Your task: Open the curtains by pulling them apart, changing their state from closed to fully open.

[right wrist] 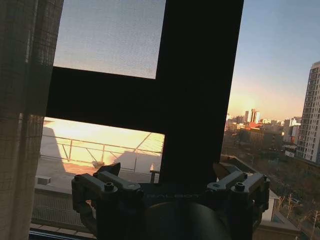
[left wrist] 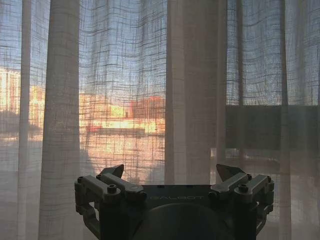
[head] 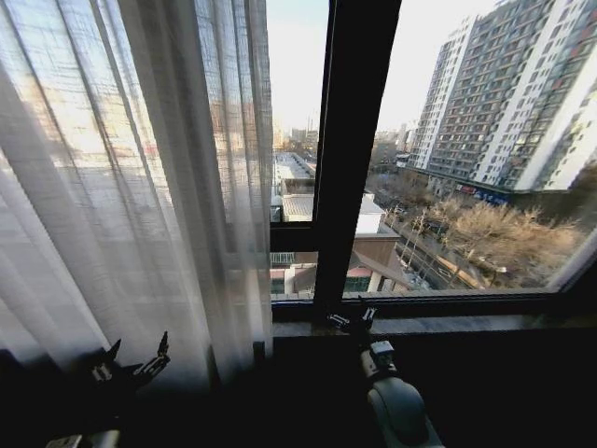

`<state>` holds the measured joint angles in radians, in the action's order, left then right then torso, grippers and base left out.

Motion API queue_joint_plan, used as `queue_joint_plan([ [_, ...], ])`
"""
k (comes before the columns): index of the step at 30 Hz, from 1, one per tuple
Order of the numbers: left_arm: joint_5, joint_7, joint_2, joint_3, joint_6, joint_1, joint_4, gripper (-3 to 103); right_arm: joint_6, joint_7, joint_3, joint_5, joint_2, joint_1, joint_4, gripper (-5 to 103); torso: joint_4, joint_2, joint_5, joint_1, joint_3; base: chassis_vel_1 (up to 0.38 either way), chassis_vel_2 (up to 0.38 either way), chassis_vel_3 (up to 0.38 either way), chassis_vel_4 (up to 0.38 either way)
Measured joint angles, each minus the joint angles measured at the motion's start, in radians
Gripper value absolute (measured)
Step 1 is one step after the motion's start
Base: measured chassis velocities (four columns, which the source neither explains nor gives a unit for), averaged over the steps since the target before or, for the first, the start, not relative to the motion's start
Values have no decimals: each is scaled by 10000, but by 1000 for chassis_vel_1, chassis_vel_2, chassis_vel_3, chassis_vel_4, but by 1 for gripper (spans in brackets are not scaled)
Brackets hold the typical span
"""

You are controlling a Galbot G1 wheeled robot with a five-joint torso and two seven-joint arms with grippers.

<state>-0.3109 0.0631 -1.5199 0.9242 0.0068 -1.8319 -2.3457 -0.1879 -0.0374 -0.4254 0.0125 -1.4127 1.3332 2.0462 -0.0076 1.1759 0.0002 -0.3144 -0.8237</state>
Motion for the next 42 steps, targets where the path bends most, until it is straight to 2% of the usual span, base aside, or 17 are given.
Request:
queue_joint_plan([
  [2,-9,0,19,-9,31,16,24,100,-4,-19,-7,-3,-4,-15,-29,100,0,0,0,0,0,0,0,0,0],
  [5,-181,-175,395,-196,758,474,150,100,-8,-159,-200,-74,-21,-119,-200,100,1,3,1,8,3,0,0,0,0],
  [6,-181,-175,395,-196,758,474,150,100,-8,-159,-200,-74,-21,-119,-200,100,1,3,1,8,3,0,0,0,0],
  [11,-259,-606,1499,-842,1671,1864,593,100,-12,-197,-405,-207,33,-133,-257,100,0,2,1,6,1,0,0,0,0],
  [12,-259,-606,1499,-842,1671,1864,593,100,-12,-197,-405,-207,33,-133,-257,100,0,2,1,6,1,0,0,0,0],
  [16,-608,-683,2308,-1355,2149,3038,1441,100,-13,-275,-456,-208,62,-115,-241,100,-1,1,-1,4,0,0,0,0,0],
  [19,-890,-721,2646,-1596,2342,3558,1833,100,-13,-295,-503,-202,88,-110,-229,100,1,2,0,4,1,0,0,0,0],
  [21,-1188,-848,3157,-2141,2507,4388,2507,100,-12,-324,-607,-188,115,-111,-223,100,-1,2,-1,4,1,0,0,0,0],
  [22,-1188,-848,3157,-2141,2507,4388,2507,100,-12,-324,-607,-188,115,-111,-223,100,-1,2,-1,4,1,0,0,0,0],
  [25,-1368,-918,3623,-2911,2646,5496,3322,100,-10,-335,-709,-169,121,-119,-216,100,-2,1,0,3,0,0,0,0,0],
  [28,-1462,-920,3749,-3295,2722,6025,3677,100,-7,-337,-737,-153,114,-115,-193,100,-1,1,0,3,0,0,0,0,0],
  [31,-1586,-920,3814,-4043,2833,7092,4496,100,6,-340,-786,-42,67,-91,-159,100,-2,1,1,4,1,0,0,0,0],
  [38,-1551,-918,3620,-4807,2841,8114,5591,100,39,-353,-822,123,-15,-99,-237,100,-1,0,1,3,0,0,0,0,0],
  [41,-1290,-959,3488,-5019,2704,8452,6073,101,64,-363,-851,130,-45,-106,-243,100,-1,1,1,3,0,0,0,0,0],
  [42,-1000,-968,3413,-5121,2547,8585,6333,96,120,-372,-887,131,-59,-106,-250,100,-2,0,1,3,0,0,0,0,0],
])
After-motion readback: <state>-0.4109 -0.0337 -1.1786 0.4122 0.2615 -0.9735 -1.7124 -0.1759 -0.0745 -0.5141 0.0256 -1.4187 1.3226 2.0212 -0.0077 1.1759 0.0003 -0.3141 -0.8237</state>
